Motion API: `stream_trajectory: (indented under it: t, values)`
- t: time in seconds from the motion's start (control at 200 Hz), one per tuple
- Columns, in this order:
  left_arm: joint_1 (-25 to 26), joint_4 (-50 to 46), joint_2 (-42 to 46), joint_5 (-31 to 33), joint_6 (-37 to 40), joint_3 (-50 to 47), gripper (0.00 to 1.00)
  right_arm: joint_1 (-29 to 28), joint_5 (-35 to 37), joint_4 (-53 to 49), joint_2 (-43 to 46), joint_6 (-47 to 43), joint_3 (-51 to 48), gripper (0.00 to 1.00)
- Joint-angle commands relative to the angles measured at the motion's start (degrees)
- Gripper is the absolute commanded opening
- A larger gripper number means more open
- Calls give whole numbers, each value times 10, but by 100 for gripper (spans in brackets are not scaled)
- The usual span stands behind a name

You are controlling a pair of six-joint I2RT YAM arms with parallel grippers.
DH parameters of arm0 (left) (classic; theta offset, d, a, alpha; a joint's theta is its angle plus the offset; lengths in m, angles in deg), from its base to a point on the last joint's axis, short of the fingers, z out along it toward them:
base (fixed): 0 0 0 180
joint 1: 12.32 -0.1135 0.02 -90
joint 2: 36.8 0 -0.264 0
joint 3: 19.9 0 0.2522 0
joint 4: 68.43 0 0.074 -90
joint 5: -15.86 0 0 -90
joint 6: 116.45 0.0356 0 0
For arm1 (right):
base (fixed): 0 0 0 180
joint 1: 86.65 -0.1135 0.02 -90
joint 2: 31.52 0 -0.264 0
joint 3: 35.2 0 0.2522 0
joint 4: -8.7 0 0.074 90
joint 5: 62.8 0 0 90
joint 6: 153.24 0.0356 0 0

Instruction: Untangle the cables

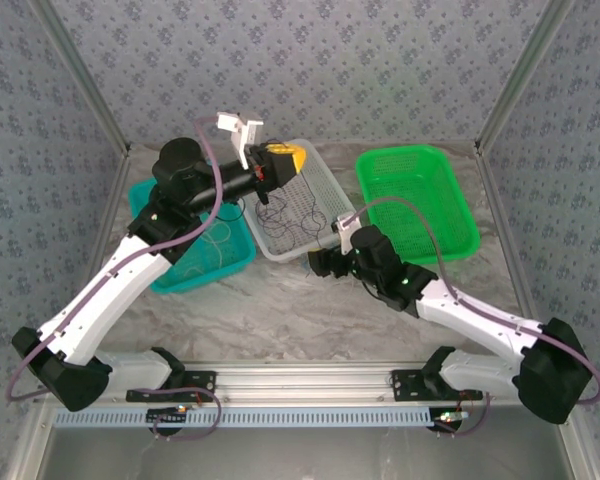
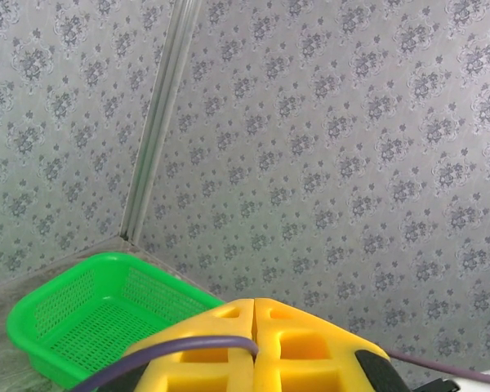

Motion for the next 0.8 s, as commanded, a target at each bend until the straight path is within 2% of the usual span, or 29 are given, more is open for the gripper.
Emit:
stream_trajectory:
  t: [0.0,0.17,0.345,0.49,0.61,0.794]
  values:
    - [6,26,4,5,-14,31,0,-3,7,99,-25,-40,4,85]
    - [9,43,6,5,-27,33,0,1,-6,118,-97,-36,19,76]
    - [9,17,10,43,-6,58,0,2,-34,119,-153,-12,8,58]
    - [0,-5,-2,50,17,103,0,0,-48,118,-154,17,-38,44]
    - [-27,-9,-19,50,19,136,0,-10,-53,96,-132,35,-81,43]
    - [-81,3,-68,16,-9,180,0,-18,-11,75,-49,71,-159,45]
